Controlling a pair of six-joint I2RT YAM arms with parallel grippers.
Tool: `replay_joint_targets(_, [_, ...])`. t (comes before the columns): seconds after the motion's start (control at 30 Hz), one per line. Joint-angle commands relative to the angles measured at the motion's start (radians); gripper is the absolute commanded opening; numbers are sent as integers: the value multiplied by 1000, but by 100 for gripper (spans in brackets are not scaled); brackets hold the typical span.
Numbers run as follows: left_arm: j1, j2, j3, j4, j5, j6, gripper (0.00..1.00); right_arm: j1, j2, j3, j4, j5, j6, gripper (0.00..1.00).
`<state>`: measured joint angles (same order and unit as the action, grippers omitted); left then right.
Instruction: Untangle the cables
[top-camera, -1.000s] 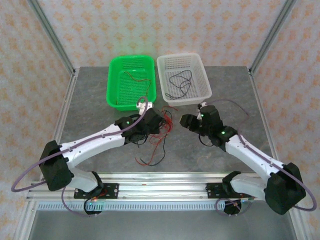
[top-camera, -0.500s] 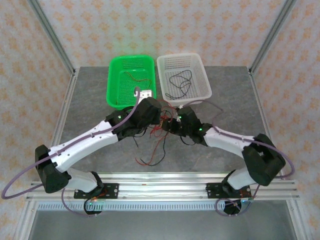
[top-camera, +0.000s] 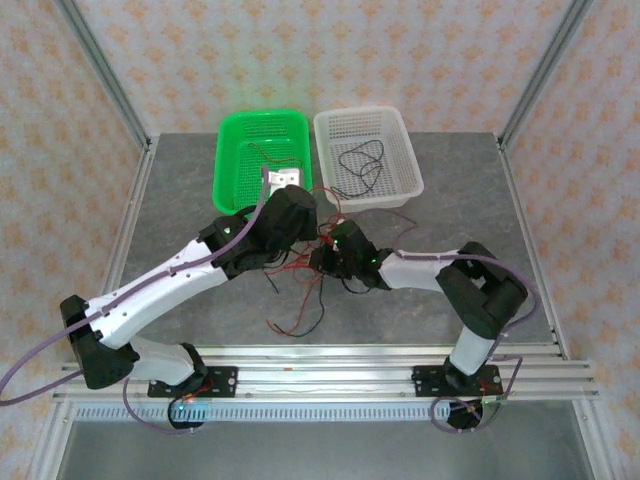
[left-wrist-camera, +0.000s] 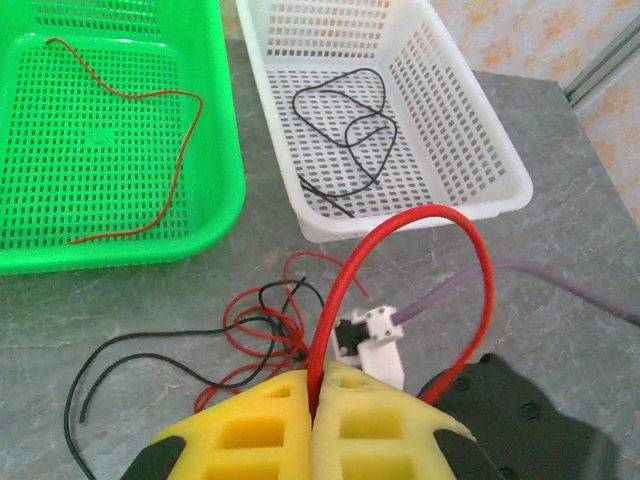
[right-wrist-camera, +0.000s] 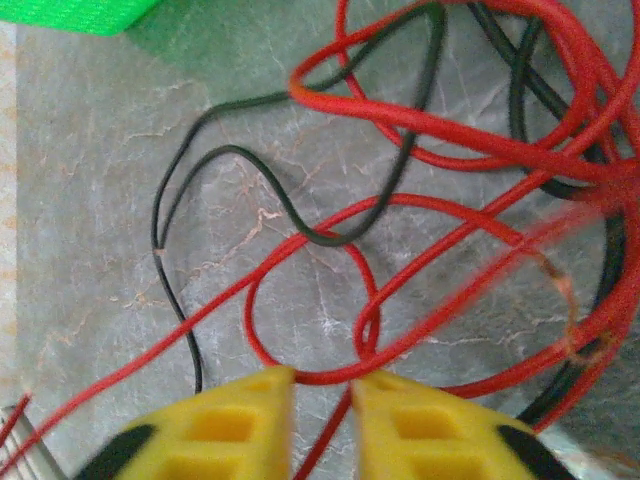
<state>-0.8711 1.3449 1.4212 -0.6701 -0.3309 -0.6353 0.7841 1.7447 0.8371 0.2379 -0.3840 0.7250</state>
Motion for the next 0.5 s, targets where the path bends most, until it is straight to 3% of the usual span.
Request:
replay_joint_targets(0.0, [-11, -24, 51, -20, -49, 31, 0, 12, 35, 7, 48, 5, 19, 8])
replay_joint_targets(0.07, [-11, -23, 63, -22, -59, 37, 0, 13, 49, 0, 58, 5, 25, 1])
replay_joint_targets(0.47, [-10, -16, 198, -51, -148, 111, 0, 14, 72, -53, 16, 108, 31, 0])
